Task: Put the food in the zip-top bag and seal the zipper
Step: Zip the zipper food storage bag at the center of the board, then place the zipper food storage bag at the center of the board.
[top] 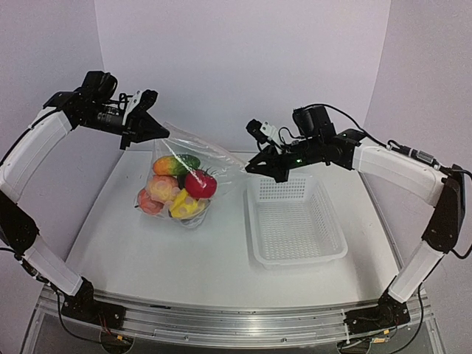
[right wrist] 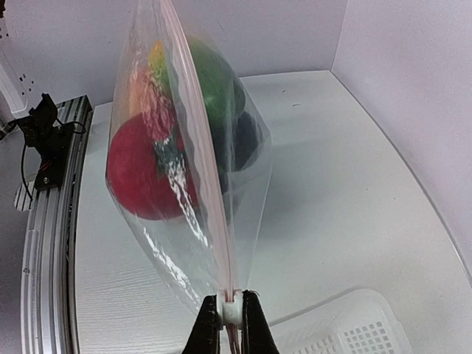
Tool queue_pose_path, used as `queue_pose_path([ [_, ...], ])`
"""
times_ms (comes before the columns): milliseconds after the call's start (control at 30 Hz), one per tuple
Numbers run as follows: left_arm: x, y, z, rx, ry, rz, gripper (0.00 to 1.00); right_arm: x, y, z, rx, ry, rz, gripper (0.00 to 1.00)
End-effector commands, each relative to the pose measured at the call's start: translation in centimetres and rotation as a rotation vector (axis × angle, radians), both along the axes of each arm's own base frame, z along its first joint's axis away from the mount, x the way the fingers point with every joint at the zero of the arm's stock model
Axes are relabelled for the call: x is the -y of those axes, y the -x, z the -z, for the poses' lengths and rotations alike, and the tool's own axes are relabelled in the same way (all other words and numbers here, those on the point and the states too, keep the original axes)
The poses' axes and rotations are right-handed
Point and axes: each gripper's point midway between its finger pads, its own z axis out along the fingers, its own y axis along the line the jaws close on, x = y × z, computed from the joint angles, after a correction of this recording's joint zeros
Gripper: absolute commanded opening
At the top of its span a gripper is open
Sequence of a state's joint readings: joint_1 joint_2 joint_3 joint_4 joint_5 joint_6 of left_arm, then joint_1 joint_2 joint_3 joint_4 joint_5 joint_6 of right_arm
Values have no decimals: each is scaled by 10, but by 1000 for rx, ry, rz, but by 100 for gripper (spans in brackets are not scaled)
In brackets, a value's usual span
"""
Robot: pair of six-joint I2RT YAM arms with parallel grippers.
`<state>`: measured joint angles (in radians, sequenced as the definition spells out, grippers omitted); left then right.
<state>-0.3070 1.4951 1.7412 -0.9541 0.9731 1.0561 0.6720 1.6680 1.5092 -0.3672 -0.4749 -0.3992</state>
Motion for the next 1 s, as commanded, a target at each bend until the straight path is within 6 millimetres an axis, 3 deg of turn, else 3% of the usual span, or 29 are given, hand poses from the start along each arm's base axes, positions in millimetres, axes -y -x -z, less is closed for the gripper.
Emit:
queue_pose_path([
  [0,-19,16,-52,179,42,-29,0,46,-1,27,-112,98,96,0],
  [233,-19,16,-52,178,43,-27,0,53,2,35,-137,111,98,0],
  [433,-20,1,-47,126,48,-98,0,51,-2,24,-148,88,120,0],
  [600,-25,-32,-17,-24,38,-270,0,41,-12,1,-168,45,182,0],
  [700,-28,-56,1,-54,39,-358,0,27,-27,-18,-158,10,221,0],
  [833,-24,-72,-5,-137,71,-390,0,6,-43,-49,-154,-61,236,0],
  [967,-26,-67,-13,-124,114,-407,0,-3,-42,-52,-101,-41,234,0],
])
